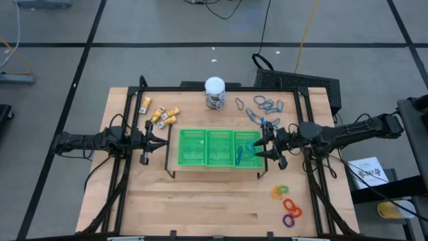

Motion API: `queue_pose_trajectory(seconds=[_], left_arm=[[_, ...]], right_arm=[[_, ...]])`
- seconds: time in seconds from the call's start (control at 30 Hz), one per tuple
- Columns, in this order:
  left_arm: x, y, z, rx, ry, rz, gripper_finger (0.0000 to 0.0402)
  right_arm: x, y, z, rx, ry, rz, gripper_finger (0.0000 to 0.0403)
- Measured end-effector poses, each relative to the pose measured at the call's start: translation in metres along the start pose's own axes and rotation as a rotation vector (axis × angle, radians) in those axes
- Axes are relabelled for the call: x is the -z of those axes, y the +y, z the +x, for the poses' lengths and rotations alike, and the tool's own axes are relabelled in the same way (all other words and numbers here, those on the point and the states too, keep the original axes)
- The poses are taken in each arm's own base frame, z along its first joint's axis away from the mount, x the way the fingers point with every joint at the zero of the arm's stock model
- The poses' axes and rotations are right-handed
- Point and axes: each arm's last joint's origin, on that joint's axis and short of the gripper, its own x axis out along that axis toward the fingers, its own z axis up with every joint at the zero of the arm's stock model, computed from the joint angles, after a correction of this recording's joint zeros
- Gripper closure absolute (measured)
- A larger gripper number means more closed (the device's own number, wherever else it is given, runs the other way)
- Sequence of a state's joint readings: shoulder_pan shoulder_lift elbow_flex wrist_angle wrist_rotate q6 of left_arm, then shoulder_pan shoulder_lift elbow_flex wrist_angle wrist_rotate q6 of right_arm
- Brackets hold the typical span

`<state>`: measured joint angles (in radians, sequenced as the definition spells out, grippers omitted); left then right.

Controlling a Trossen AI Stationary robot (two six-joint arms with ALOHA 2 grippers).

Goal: Pick & Place Office Desk Supplies
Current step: Put the blue rubber band into the right green bin on the shelf

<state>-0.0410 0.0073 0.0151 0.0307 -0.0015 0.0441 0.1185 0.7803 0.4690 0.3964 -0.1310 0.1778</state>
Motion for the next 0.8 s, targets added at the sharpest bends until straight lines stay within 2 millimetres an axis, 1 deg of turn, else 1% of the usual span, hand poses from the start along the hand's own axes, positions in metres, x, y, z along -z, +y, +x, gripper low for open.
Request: queue_pose_trajectory(seconds=[0.2,0.33,0.43,0.67,0.8], left_arm=[[0.0,0.0,0.0,0.0,0.0,0.0,0.0357],[0.0,0.0,0.0,0.0,0.0,0.0,0.0357],[0.0,0.0,0.0,0.0,0.0,0.0,0.0357],[0.0,0.0,0.0,0.0,0.0,0.0,0.0357],[0.0,0.0,0.0,0.0,0.0,0.0,0.0357]], right_arm=[[0.0054,0.0042,0.0004,-0.026,0.048,-0.267,0.0232],[0.0064,0.0061,0.0005,-0.041,0.051,-0.377,0.0232],[0.0063,0.0063,0.0004,-0.043,0.05,-0.404,0.0233],[0.0092,0.006,-0.0026,-0.043,0.088,-0.387,0.0238],[0.0036,0.0074,-0.0084,-0.038,0.051,-0.393,0.0237]])
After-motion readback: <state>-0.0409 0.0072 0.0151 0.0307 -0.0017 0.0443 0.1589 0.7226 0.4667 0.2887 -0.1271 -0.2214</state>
